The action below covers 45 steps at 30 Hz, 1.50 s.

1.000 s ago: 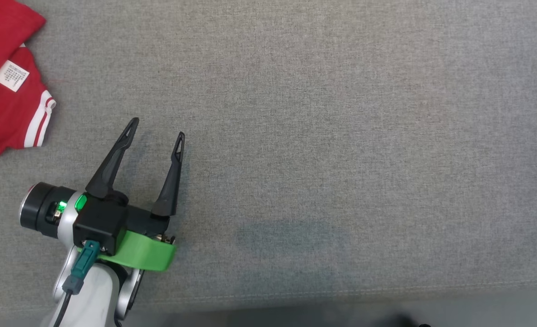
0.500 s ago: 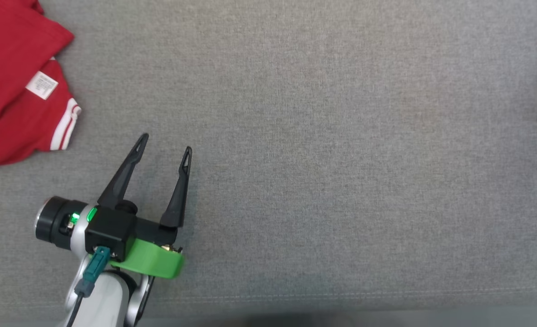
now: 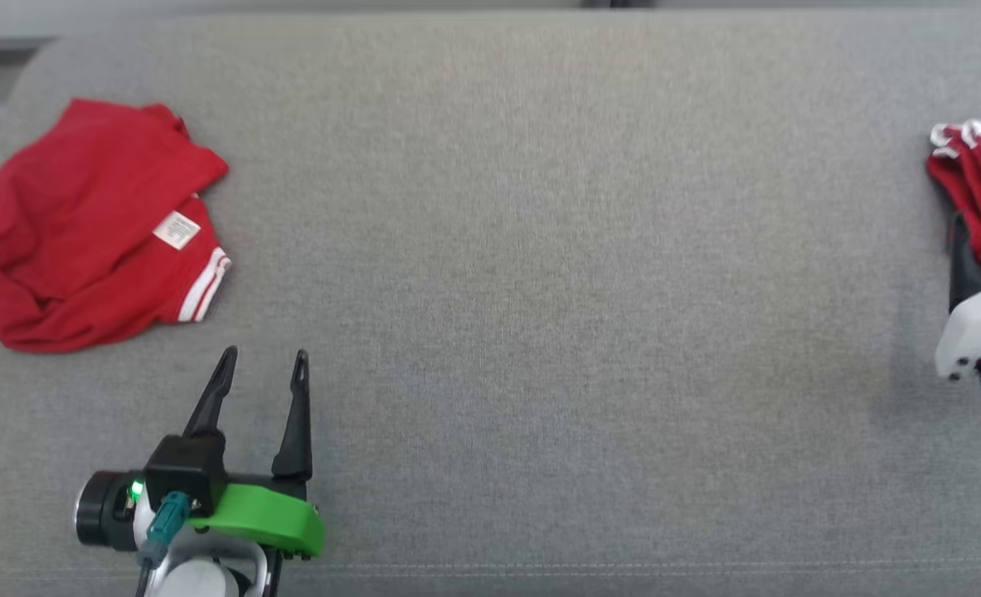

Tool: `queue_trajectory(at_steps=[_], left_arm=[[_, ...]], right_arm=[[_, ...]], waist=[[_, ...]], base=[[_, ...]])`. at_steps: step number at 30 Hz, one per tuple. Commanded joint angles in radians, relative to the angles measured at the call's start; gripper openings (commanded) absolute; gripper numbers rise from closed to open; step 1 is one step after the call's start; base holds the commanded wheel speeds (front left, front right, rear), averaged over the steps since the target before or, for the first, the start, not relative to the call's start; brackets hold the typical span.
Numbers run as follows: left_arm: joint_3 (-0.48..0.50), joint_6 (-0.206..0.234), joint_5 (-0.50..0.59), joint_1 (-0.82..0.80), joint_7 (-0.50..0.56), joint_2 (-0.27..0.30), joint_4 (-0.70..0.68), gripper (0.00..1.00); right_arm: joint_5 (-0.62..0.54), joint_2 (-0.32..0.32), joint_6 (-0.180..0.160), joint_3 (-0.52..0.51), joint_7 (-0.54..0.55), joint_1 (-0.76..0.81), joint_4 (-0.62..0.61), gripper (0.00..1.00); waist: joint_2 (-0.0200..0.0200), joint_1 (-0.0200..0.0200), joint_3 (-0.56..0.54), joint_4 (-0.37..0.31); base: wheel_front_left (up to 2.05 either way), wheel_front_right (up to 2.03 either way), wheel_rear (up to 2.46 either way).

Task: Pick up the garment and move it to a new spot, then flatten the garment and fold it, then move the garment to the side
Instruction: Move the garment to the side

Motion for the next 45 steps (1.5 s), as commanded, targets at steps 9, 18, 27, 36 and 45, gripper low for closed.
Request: queue_trajectory(at_steps=[9, 18, 27, 36, 45], left_arm=[[0.084, 0.014, -0.134, 0.062, -0.032, -0.057, 0.069, 1.00], [0.116, -0.024, -0.162, 0.080, -0.043, -0.054, 0.087, 1.00], [0.129, -0.046, -0.068, 0.129, -0.042, -0.032, 0.046, 1.00], [0.139, -0.057, -0.035, 0.179, -0.042, -0.032, 0.098, 1.00], [0.137, -0.065, -0.033, 0.181, -0.042, -0.046, 0.118, 1.00]], right_arm=[[0.105, 0.112, -0.002, 0.057, 0.025, 0.183, -0.156, 1.00], [0.136, 0.209, -0.002, 0.101, -0.017, 0.289, -0.289, 1.00], [0.121, 0.262, -0.002, 0.135, -0.076, 0.409, -0.355, 1.00], [0.153, 0.268, -0.002, 0.145, -0.054, 0.477, -0.321, 1.00], [0.197, 0.268, -0.002, 0.157, -0.060, 0.480, -0.302, 1.00]], waist=[[0.0000, 0.0001, -0.261, 0.036], [0.0000, 0.0001, -0.284, 0.029], [0.0000, 0.0001, -0.290, -0.002], [0.0000, 0.0001, -0.292, -0.022], [0.0000, 0.0001, -0.291, -0.017]], base=[[0.00, 0.00, 0.00], [0.00, 0.00, 0.00], [0.00, 0.00, 0.00], [0.00, 0.00, 0.00], [0.00, 0.00, 0.00]])
